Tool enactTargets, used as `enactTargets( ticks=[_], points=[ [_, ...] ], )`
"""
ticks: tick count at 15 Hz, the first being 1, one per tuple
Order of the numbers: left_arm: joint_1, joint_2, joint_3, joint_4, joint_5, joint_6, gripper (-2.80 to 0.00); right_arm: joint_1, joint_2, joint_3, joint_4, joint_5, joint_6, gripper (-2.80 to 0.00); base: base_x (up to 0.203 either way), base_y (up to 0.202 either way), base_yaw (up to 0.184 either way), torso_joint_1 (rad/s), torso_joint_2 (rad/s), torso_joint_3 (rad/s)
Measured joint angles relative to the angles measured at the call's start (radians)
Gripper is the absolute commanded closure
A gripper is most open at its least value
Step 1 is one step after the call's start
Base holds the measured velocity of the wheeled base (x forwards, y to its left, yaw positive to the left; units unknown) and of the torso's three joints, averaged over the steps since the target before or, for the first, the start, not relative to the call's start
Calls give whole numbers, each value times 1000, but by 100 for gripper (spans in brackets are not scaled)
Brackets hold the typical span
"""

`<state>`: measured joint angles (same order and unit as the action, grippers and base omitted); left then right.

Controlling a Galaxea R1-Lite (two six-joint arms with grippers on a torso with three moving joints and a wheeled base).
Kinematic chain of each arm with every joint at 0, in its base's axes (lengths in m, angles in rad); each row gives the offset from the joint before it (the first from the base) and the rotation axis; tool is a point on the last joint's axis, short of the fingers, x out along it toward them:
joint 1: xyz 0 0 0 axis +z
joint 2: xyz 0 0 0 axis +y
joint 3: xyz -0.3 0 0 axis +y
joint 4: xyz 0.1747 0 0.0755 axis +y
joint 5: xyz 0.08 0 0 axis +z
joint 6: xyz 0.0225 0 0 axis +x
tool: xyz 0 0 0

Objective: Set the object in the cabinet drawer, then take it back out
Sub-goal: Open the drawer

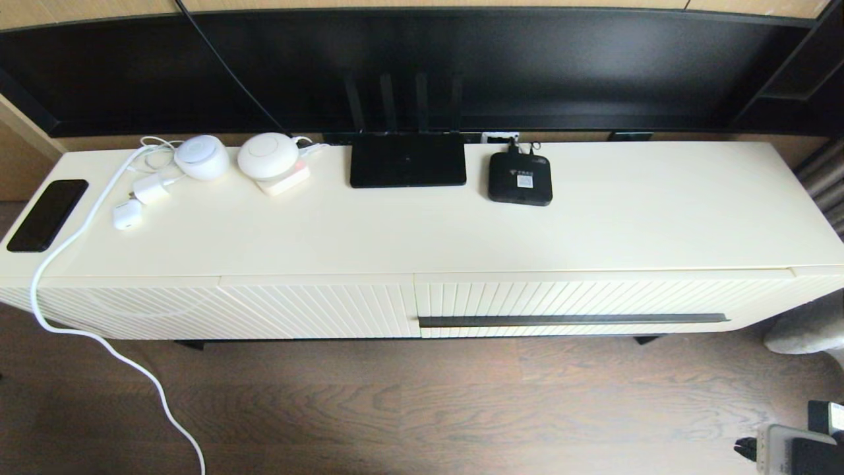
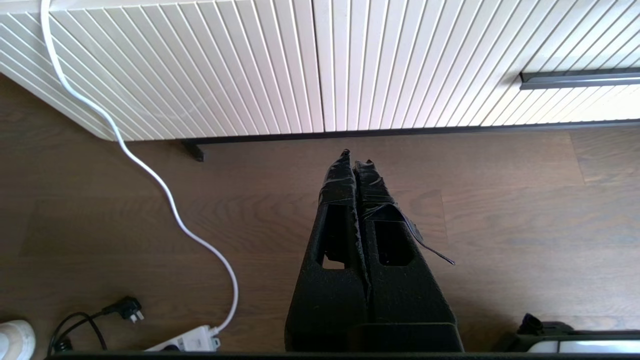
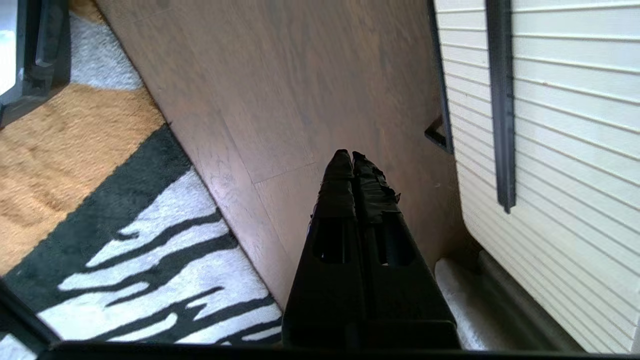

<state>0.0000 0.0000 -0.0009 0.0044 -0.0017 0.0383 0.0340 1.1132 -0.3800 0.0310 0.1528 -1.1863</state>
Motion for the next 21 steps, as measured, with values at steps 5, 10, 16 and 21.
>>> enactTargets(
  ticks=[5, 10, 16, 21],
  points=[
    [0, 0, 0, 0, 0, 0, 0, 8, 143, 76, -297, 16, 14, 0, 0, 0, 0, 0, 0, 0],
    [0, 0, 0, 0, 0, 0, 0, 45, 314, 119, -572, 38, 28, 0, 0, 0, 0, 0, 0, 0],
    [0, 0, 0, 0, 0, 0, 0, 99, 482, 181, -790, 83, -10, -280, 0, 0, 0, 0, 0, 0],
    [0, 0, 0, 0, 0, 0, 0, 107, 582, 157, -852, 91, -56, -280, 0, 0, 0, 0, 0, 0]
  ],
)
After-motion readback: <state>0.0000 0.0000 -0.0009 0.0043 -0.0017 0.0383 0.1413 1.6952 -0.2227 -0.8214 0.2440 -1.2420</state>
